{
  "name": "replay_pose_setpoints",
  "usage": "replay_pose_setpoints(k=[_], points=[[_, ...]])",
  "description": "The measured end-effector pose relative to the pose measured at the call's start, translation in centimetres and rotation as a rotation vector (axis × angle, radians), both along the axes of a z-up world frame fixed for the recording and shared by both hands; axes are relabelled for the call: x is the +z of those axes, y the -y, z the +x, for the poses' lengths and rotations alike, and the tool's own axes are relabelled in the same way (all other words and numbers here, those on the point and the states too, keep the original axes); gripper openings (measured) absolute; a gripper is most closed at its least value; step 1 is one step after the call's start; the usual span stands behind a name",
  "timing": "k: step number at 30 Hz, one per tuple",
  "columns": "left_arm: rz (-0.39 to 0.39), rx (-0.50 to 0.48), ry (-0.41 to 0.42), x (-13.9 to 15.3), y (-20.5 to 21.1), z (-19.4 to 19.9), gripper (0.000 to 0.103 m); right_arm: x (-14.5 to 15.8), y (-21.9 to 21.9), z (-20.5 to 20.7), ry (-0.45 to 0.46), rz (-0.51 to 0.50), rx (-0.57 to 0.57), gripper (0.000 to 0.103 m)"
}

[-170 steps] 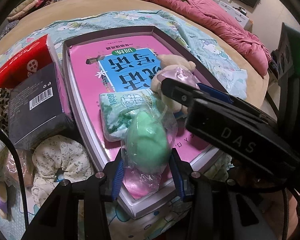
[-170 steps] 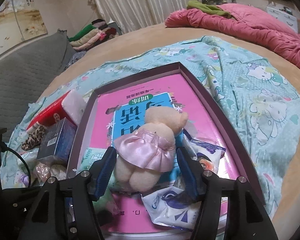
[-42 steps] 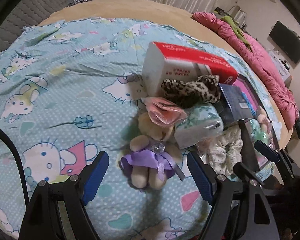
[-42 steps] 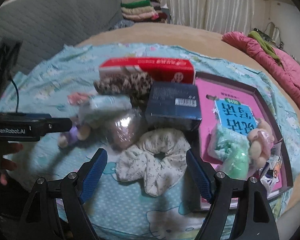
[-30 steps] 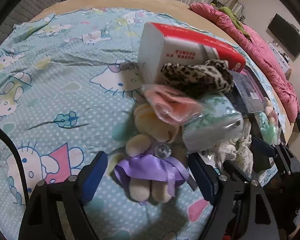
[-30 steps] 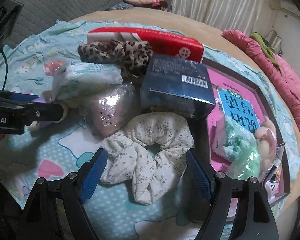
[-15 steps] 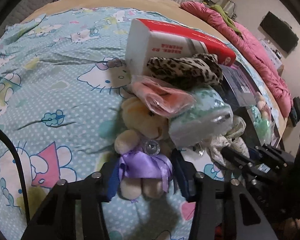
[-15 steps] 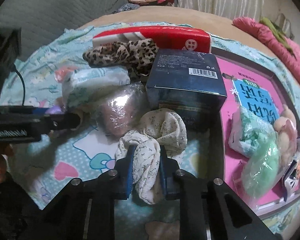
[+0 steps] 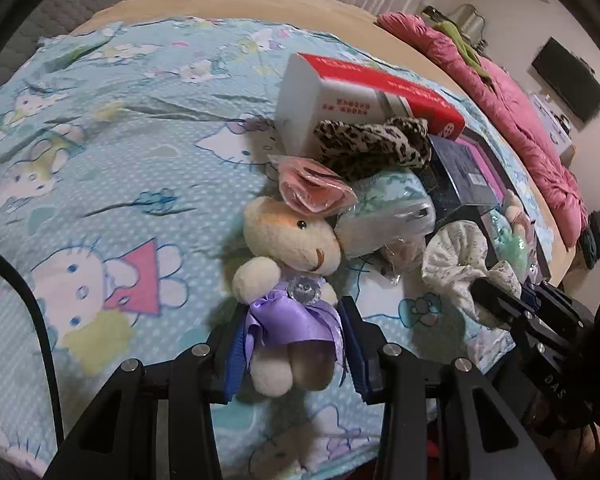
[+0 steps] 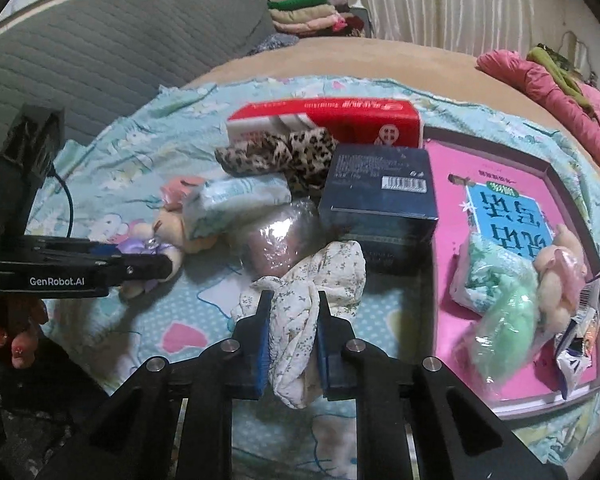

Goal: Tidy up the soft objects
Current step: 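Lift the scrunchie and purple-ribbon bear and carry both over the pink tray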

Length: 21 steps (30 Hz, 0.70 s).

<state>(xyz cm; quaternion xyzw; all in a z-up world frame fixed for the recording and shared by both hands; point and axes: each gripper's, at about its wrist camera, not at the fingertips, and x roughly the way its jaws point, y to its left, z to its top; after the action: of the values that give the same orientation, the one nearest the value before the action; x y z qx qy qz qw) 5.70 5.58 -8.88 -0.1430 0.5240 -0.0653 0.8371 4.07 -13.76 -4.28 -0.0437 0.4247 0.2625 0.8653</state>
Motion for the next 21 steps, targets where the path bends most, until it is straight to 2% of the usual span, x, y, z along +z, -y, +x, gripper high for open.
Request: replay_pose_setpoints(k=[4, 11, 21], points=[[0.008, 0.008, 0.010, 1.4, -0.1, -1.2, 0.043, 1.0, 0.9, -0.2, 0.017, 0.029, -0.022, 0.018], [0.043, 0.019, 0.090, 4.8, 0.0, -3.8, 0.043, 3.5, 2.3, -0.8, 0.089, 0.101, -0.033, 0.018], [0.086, 0.018, 0.161, 8.2, 1.5, -3.6, 0.043, 5.2, 2.6, -1.6, 0.148, 0.150, -0.016, 0.018]])
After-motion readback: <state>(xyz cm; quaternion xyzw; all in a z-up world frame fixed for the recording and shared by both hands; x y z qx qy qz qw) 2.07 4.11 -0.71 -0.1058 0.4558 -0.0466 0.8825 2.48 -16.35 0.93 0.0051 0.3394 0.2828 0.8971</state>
